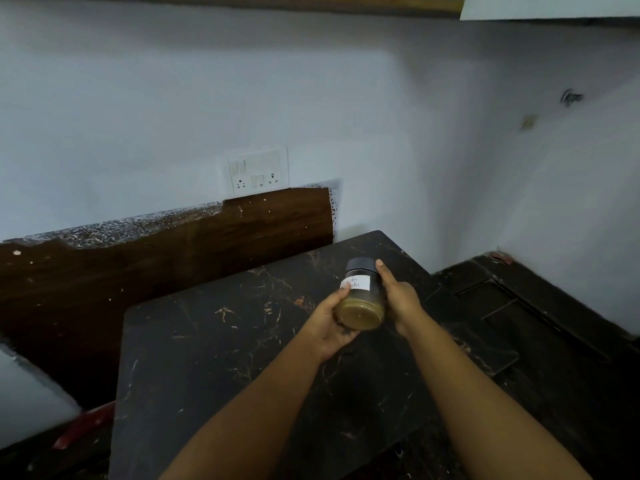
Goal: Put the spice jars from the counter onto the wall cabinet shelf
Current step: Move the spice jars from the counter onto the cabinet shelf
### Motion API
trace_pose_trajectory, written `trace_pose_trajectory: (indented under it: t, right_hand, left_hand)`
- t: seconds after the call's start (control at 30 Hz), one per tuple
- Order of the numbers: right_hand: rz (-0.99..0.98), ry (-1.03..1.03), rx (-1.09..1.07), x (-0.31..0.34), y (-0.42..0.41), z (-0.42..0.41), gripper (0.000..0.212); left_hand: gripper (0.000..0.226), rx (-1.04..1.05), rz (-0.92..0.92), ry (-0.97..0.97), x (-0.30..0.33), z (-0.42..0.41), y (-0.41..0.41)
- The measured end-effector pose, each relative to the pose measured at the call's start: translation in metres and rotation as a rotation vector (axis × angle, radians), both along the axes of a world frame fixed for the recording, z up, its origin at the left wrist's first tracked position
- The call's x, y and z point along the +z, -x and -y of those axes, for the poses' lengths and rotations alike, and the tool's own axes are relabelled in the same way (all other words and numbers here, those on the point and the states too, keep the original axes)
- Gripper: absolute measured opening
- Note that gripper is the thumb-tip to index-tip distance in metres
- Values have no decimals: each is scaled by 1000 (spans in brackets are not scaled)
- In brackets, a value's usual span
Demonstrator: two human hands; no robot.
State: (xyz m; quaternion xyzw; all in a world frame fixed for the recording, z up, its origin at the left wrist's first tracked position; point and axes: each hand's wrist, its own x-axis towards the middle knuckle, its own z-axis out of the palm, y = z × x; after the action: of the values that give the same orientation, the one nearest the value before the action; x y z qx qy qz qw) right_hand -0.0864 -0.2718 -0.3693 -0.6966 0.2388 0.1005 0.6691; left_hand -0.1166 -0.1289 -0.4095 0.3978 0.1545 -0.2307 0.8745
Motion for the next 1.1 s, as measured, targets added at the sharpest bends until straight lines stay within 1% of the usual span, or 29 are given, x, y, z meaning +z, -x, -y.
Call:
trace_pose_trajectory:
  t: [0.07,0.13,0.2,0.23,0.27,0.3,0.37,0.4,0.43,0.5,0.6,0.67,0.7,0.77,0.8,0.87,0.9,0.97,1.07,1.1]
  right_hand:
    - [3,-52,51,5,1,-3,62]
    - [20,-108,94,10,2,-5,50]
    - [29,-143,225,12,2,-4,45]
    - [39,-160,323,14,3,-4,48]
    - [51,-174,418,14,4,-3,56]
    - [71,-178,491,14,3,-3,69]
    - [118,-108,561,15,5,-6,102]
    - [143,-45,569,15,4,-9,112]
    - [156,6,560,15,4,-13,117]
    - [176,37,520,12,-1,-18,118]
    - [162,10,483,8,-8,-21,114]
    - [153,28,472,10,-13,-21,119]
    - [154,50,468,12,-18,-19,117]
    - [173,57,460,15,-28,-16,102]
    - [180,33,461,17,-34,-14,94]
    - [181,-16,485,20,-44,-12,90]
    - [186,-17,497,21,-47,-11,91]
    - [224,74,507,24,-54,-11,92]
    - [368,412,452,37,-63,-9,91]
    - [415,473,423,43,-68,-8,89]
  left_hand:
    - [63,-4,33,-45,3,-3,-1]
    - [51,29,35,-52,6,-6,-4]
    - [50,99,24,-42,9,-10,-9]
    - [51,138,24,-55,10,-13,-11]
    - [52,168,29,-75,11,-15,-14]
    - [53,186,32,-93,13,-17,-15]
    - [48,192,56,-109,21,-18,-17]
    - [44,191,80,-121,24,-19,-18]
    - [41,190,99,-138,28,-19,-19]
    - [39,179,141,-154,33,-21,-24]
    - [39,170,162,-153,36,-26,-33]
    - [42,186,160,-155,37,-27,-37]
    - [46,199,157,-158,39,-26,-40]
    - [51,207,161,-161,42,-23,-48]
    - [47,203,165,-170,45,-21,-52]
    - [40,192,180,-191,49,-17,-61]
    - [40,196,185,-197,52,-14,-65]
    - [48,203,200,-225,56,-7,-75]
    - [59,274,242,-313,61,9,-90]
    - [58,322,272,-362,62,14,-96]
